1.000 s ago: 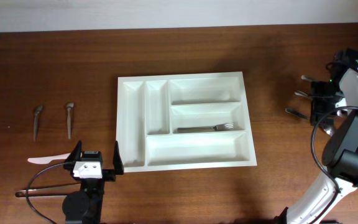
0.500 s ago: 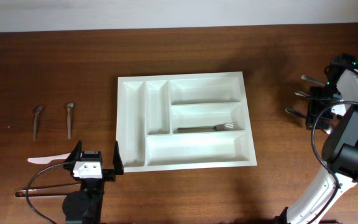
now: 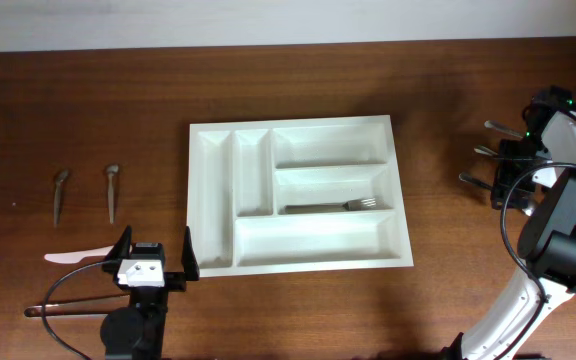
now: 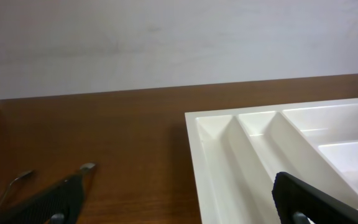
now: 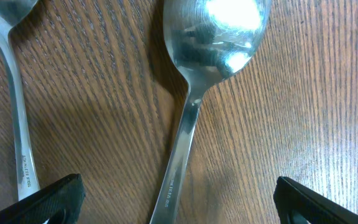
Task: Pack container
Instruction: 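Lower the right gripper and grasp a silver spoon handle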
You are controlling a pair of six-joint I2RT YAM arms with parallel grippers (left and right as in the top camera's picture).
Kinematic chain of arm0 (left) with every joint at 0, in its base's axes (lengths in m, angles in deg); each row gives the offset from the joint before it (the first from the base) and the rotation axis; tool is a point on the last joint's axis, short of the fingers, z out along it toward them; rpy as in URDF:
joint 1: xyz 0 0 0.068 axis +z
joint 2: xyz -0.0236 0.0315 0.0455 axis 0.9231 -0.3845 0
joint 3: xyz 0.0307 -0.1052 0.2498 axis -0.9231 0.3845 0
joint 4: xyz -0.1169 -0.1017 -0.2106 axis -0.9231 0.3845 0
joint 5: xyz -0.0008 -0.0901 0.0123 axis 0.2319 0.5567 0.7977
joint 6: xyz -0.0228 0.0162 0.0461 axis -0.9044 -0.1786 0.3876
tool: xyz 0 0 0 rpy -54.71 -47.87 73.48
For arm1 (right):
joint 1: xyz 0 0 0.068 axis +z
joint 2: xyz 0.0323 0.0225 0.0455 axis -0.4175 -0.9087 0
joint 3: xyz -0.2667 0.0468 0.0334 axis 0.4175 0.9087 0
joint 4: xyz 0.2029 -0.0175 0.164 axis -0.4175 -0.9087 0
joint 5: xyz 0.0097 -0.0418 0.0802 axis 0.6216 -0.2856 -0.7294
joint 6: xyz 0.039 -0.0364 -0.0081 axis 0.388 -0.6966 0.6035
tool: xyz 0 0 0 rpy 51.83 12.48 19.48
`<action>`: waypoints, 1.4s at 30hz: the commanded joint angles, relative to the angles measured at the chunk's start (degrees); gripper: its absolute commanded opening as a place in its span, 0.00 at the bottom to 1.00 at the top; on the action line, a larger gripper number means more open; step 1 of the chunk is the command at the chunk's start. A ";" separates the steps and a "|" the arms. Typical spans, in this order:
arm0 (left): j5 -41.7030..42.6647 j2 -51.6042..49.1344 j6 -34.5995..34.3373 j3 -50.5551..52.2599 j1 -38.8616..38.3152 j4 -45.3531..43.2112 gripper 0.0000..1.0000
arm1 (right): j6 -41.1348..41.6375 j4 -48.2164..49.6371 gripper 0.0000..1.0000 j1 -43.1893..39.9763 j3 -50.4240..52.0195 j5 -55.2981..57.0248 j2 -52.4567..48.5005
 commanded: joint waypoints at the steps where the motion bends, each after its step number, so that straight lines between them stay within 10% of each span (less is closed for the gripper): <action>1: -0.15 0.44 0.90 0.15 -0.17 0.28 0.99 | 0.96 -0.04 0.99 -0.37 -0.59 1.03 -1.53; 42: -0.15 0.44 0.90 0.15 -0.17 0.28 0.99 | 0.94 1.60 0.99 -0.31 1.68 1.60 -3.67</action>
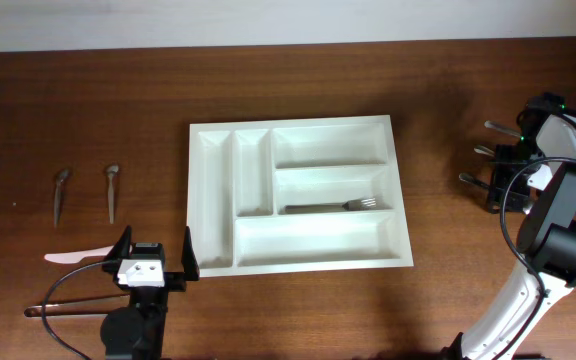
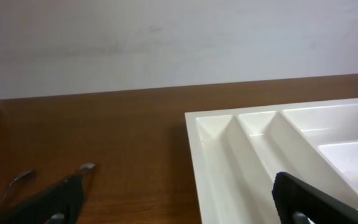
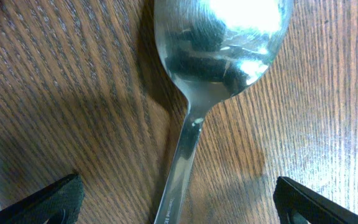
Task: Pack container
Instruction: 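Lower the right gripper and grasp a silver spoon handle, then carry the spoon left and lower it into the tray's top compartment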
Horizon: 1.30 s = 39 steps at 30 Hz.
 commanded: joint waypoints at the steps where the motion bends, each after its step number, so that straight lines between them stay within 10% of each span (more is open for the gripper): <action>1: -0.15 0.44 0.90 0.15 -0.17 0.26 0.99 | 0.90 -0.33 0.99 -0.31 0.63 1.38 -1.20; 6: -0.15 0.44 0.90 0.15 -0.17 0.26 0.99 | 0.22 -0.46 0.99 -0.26 0.63 1.38 -1.22; 16: -0.15 0.44 0.90 0.15 -0.17 0.26 0.99 | -1.29 -0.48 0.47 -0.26 0.63 3.34 -1.22; 23: -0.15 0.44 0.90 0.15 -0.17 0.26 0.99 | -1.29 -0.46 0.45 -0.26 0.63 4.17 -1.22; 39: -0.15 0.37 0.90 0.15 -0.17 0.26 0.99 | -7.32 -0.50 0.04 -0.26 -0.87 4.11 -1.14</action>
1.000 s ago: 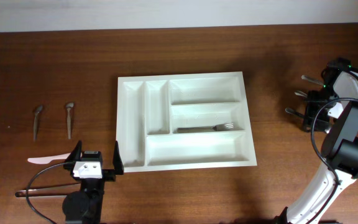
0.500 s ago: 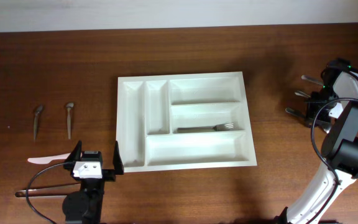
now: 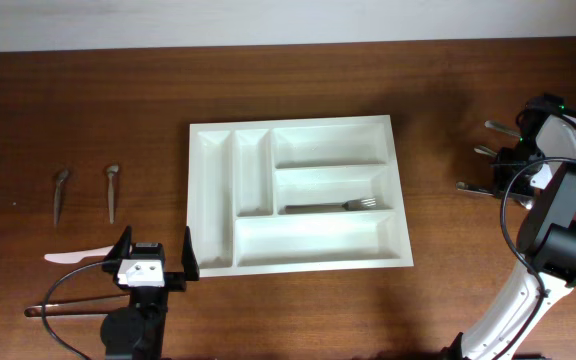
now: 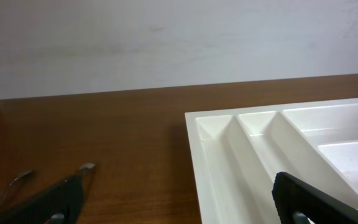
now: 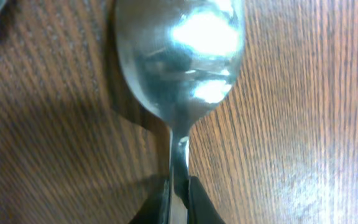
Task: Pack container
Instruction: 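Carry the spoon left and lower it into the tray's top compartment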
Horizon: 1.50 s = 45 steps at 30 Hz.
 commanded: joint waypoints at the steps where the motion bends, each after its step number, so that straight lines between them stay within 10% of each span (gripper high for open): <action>1: -0.13 0.37 0.90 0.15 -0.17 0.28 0.99 | -3.93 -0.42 0.04 -0.26 -1.99 1.14 -1.07; 19: -0.15 0.37 0.90 0.15 -0.17 0.28 0.99 | -4.63 -10.88 0.04 10.75 -23.78 -5.75 -0.79; 45: -0.15 0.37 0.90 0.15 -0.17 0.28 0.99 | 4.31 -7.63 0.07 37.51 -24.37 -6.45 -0.83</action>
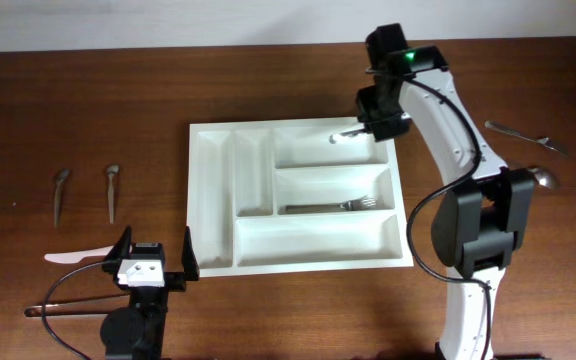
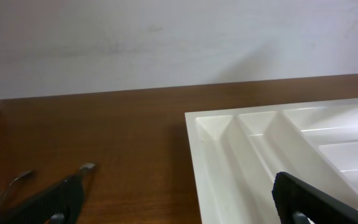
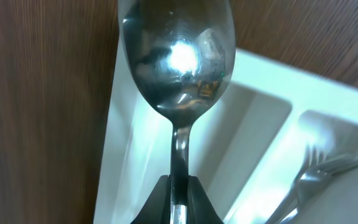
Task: Pack container
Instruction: 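Carry the spoon left and lower it into the tray's top compartment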
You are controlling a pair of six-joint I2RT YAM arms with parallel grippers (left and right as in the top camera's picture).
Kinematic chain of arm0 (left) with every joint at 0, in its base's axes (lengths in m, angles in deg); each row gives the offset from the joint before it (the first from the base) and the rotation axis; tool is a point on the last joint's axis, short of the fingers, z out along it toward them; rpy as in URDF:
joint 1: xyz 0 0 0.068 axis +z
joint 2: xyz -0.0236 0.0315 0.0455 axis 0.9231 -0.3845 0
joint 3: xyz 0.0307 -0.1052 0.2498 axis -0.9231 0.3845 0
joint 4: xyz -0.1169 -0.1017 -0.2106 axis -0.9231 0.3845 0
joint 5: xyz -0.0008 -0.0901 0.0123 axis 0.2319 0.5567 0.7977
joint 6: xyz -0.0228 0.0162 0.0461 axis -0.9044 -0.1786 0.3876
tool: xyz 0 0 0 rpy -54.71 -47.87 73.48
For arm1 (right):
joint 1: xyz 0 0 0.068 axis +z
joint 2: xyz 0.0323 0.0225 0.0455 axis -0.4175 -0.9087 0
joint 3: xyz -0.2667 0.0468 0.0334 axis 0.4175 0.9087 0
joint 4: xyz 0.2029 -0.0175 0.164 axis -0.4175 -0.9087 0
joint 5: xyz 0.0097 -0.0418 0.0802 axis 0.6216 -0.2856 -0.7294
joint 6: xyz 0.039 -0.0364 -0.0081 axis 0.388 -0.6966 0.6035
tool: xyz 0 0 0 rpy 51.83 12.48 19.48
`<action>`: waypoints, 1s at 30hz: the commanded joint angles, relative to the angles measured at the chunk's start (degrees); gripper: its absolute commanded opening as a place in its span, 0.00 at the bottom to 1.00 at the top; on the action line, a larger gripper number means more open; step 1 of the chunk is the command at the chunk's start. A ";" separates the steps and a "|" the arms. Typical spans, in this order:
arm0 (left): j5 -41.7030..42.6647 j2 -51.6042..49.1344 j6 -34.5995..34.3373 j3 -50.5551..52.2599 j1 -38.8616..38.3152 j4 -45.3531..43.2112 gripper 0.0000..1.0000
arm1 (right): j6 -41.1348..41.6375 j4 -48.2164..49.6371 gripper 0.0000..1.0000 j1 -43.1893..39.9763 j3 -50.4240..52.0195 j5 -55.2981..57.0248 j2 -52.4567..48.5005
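Note:
The white cutlery tray (image 1: 223, 262) lies mid-table, with a metal fork (image 1: 333, 207) in its middle right compartment. My right gripper (image 1: 364, 128) hangs over the tray's far right compartment, shut on the handle of a metal spoon (image 1: 340, 134). In the right wrist view the spoon's bowl (image 3: 176, 56) points away over the tray rim (image 3: 120, 149), its handle pinched between the shut fingers of my right gripper (image 3: 178, 190); the fork (image 3: 316, 174) shows at lower right. My left gripper (image 1: 153, 262) rests open by the tray's near left corner, with nothing between its fingers (image 2: 48, 202).
A spoon (image 1: 543, 178) and another metal utensil (image 1: 523, 133) lie on the table at the far right. At the left lie two small spoons (image 1: 60, 190) (image 1: 112, 188), a white plastic knife (image 1: 73, 257) and a thin dark rod (image 1: 68, 305).
My right gripper, then shut on the spoon's handle on the table at the far right, now holds the spoon above the tray's far right compartment. The left arm has not moved.
My right gripper stood open over a spoon among the utensils at the far right, then was open closer to its handle. Then it was shut on the handle, and now it holds the spoon over the tray. The left gripper stayed open by the tray.

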 commanded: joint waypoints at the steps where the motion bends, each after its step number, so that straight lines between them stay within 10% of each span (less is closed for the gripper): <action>1: -0.15 0.37 0.90 0.15 -0.17 0.28 0.99 | 2.47 0.13 0.07 1.38 -1.07 0.13 -0.17; 30: -0.15 0.37 0.90 0.15 -0.17 0.28 0.99 | 12.85 -0.96 0.14 6.62 3.34 0.59 -0.50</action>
